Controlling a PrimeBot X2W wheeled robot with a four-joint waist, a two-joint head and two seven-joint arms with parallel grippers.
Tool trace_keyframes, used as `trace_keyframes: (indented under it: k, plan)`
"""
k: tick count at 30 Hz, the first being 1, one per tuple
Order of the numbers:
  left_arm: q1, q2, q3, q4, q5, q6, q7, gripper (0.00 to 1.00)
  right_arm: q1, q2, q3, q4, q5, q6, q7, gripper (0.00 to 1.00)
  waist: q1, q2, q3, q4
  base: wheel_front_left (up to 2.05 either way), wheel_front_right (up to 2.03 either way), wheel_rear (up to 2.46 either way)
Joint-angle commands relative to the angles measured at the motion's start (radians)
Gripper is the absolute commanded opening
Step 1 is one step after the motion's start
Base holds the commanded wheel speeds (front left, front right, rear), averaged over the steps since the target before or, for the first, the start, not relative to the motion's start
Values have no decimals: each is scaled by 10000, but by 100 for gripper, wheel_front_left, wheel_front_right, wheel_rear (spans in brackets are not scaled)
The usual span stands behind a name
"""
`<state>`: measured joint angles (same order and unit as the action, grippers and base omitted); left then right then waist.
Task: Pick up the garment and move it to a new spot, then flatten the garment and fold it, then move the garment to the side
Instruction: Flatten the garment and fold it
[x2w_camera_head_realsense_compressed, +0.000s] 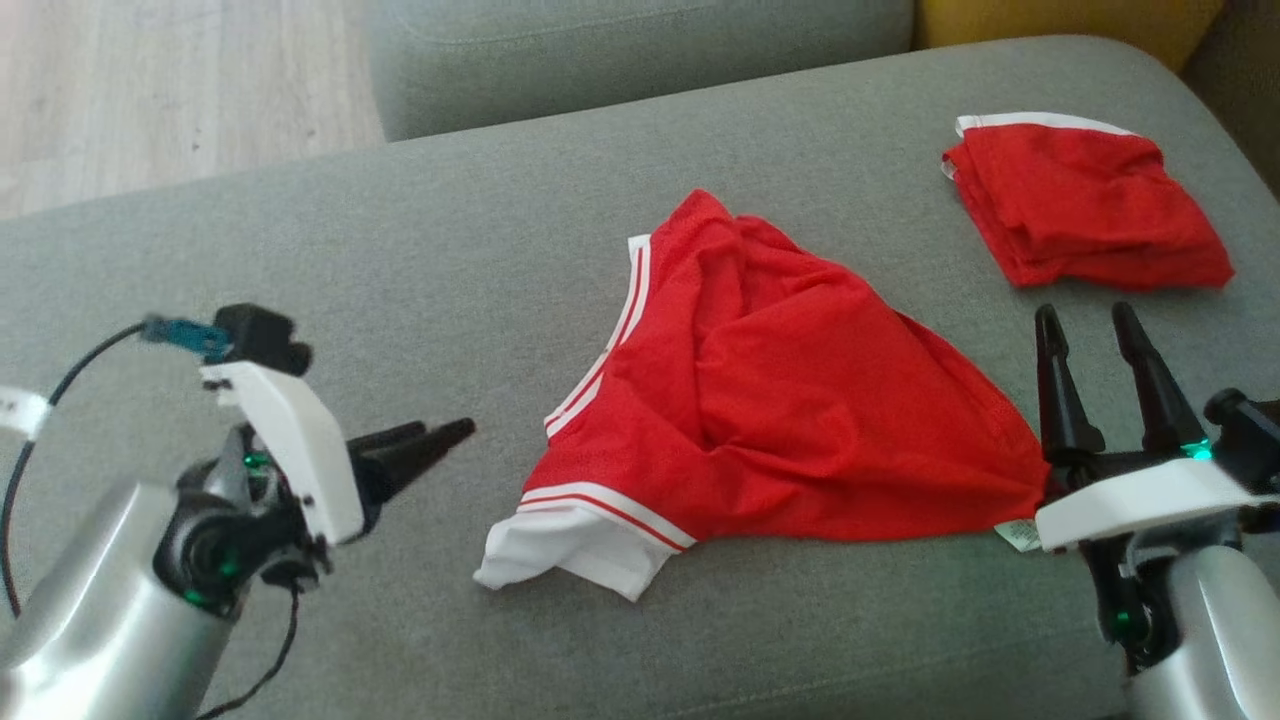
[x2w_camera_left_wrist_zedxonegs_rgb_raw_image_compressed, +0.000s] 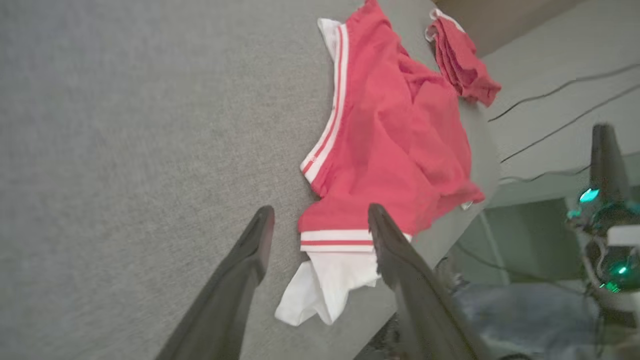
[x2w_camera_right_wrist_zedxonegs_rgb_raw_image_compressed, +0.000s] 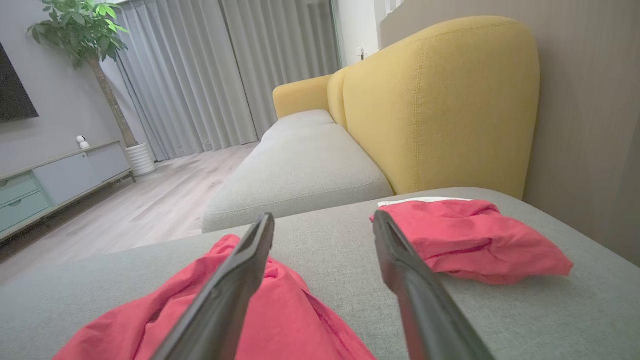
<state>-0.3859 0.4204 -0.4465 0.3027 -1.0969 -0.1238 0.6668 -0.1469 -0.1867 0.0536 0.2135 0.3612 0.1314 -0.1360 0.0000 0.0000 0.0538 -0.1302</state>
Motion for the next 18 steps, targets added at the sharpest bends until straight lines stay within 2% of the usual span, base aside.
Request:
trace_keyframes:
  k: [1,6,9,12,18]
  plan:
    - [-228,544,223,-594,123,-62,-119,100,-16,-143,127,-388,19,-7,-31,100,0,0,-15,37,0,0,0]
    - [472,1861,-1502,-2299,864,-66,-491,100,49,-160,-6,-458,71,-7,-17,100,0,0,129,202,0,0,0]
    - [444,2229,-2334,-2417,910,-67,-470,100,-32,-173,28,-477,101,-7,8,100,0,0,221,248,0,0,0]
    - [6,2337,-2980,-2153,995,-67,-551,100,-168,-183,89,-483,133,-7,18,100,0,0,347,239,0,0,0]
    - [-1052,2129,-4060,-1091,809,-68,-1064,100,-463,-205,346,-413,242,-7,-4,100,0,0,562,-60,0,0,0]
